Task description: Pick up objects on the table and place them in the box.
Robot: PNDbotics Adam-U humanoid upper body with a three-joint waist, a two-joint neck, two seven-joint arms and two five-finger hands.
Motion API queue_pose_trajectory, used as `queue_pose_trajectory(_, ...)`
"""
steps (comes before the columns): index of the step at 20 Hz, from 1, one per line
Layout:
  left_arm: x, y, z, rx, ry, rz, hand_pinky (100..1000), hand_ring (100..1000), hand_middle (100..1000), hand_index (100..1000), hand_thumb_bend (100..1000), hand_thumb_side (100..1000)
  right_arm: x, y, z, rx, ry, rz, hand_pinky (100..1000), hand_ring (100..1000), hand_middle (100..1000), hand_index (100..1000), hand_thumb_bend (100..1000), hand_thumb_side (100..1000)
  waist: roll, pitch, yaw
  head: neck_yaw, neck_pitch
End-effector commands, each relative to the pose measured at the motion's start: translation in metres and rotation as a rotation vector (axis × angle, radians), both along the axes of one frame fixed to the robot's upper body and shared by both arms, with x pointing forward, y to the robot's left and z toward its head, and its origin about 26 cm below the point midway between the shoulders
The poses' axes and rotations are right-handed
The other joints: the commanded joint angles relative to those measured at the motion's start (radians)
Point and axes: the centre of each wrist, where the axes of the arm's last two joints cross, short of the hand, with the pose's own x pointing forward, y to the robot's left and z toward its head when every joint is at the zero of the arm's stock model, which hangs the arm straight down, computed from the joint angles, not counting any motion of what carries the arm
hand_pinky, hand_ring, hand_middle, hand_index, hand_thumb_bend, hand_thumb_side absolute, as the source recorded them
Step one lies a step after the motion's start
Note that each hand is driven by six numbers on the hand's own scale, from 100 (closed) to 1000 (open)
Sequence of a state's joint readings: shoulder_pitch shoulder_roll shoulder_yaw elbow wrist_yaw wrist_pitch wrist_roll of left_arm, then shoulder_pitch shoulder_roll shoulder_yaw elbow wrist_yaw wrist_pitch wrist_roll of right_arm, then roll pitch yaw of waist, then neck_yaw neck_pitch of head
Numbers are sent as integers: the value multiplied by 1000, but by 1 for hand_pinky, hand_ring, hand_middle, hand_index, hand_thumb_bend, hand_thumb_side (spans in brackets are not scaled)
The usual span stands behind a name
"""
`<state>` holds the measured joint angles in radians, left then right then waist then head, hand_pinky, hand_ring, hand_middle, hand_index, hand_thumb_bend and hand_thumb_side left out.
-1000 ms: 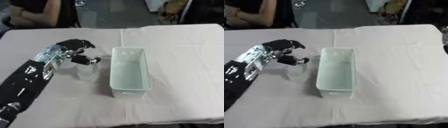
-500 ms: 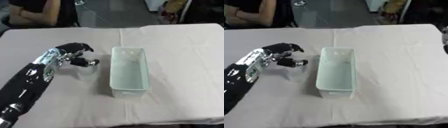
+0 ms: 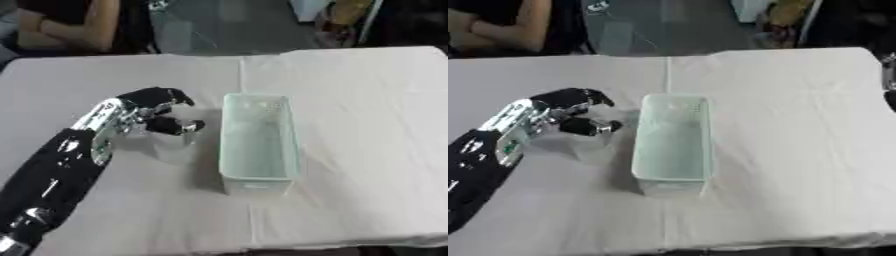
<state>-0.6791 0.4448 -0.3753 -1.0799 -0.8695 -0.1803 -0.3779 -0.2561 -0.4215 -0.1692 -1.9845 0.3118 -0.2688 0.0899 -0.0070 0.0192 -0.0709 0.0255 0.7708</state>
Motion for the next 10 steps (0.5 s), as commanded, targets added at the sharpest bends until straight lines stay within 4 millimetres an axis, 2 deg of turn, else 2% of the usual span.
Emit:
queue_pose_trajectory(1,5,-1,13,39,-11,-20,801,861,858,932,998,1000,-1,1,10,-11,-32,7,705,885,984,1000,100,617,1,-7,-2,-9,-1)
queue_pose_trajectory(10,10,-1,16,143,12,-76,797,850,846,943,997,1000,-1,1,10,-14,-34,10,705,885,984,1000,100,616,1,-5,-3,-11,-1)
